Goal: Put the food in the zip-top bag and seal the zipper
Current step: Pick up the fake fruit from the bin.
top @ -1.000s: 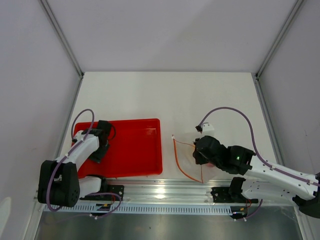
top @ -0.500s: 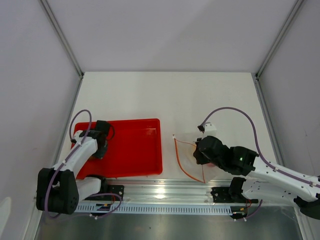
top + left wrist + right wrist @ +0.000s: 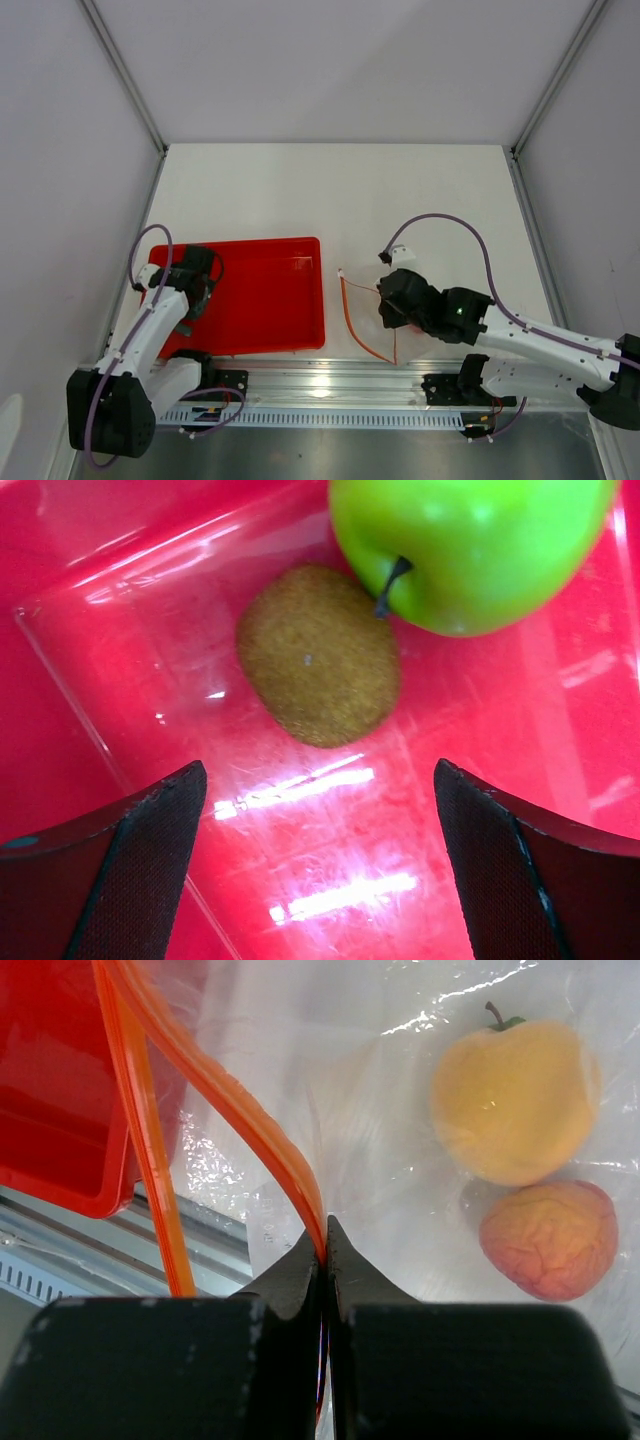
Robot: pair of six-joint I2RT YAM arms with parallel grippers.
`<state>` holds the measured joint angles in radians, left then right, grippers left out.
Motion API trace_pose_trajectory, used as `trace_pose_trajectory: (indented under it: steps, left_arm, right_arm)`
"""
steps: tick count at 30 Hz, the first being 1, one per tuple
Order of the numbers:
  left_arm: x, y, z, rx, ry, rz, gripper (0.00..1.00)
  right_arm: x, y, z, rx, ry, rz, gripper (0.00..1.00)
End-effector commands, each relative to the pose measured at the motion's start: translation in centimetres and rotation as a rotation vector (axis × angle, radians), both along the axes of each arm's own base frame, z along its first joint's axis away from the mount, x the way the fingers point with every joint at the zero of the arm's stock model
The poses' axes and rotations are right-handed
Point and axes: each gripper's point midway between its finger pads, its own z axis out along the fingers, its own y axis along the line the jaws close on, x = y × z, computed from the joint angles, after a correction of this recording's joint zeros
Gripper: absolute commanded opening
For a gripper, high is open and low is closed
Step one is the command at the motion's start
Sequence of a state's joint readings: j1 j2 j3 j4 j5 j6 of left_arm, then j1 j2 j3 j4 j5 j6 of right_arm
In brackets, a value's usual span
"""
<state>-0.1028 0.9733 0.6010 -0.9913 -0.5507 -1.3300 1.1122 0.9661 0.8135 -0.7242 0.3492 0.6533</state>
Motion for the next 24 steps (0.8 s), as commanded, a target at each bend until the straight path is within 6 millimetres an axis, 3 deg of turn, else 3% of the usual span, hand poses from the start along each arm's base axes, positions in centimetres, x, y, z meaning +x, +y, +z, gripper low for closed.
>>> trace_pose_trajectory:
  steps: [1, 6, 11, 16, 24]
  left_arm:
    - [0.4, 0.9, 0.4, 0.036, 0.003, 0.053, 0.96]
    - [0.5, 1.9, -0.1, 0.056, 0.119, 0.094, 0.99]
    - [1.2, 3.2, 0.5, 0.104, 0.113, 0.097, 1.00]
    - [1.9, 3.2, 0.1, 0.088, 0.120, 0.059, 0.99]
    - [2.1, 3.7, -1.0, 0.035, 0.220, 0.067, 0.91]
  right_arm:
    - [0.6, 1.5, 2.5, 0.081, -0.041, 0.026, 0.00]
    - [0.6, 1.2, 3.0, 0.068, -0.042, 0.040, 0.00]
    - [0.5, 0.9, 3.2, 0.069, -0.039, 0.038, 0.00]
    - [0.2, 0.4, 2.8, 0.066, -0.025, 0.027, 0.00]
    - [0.0, -0.1, 3.0, 0.062, -0.017, 0.015, 0.00]
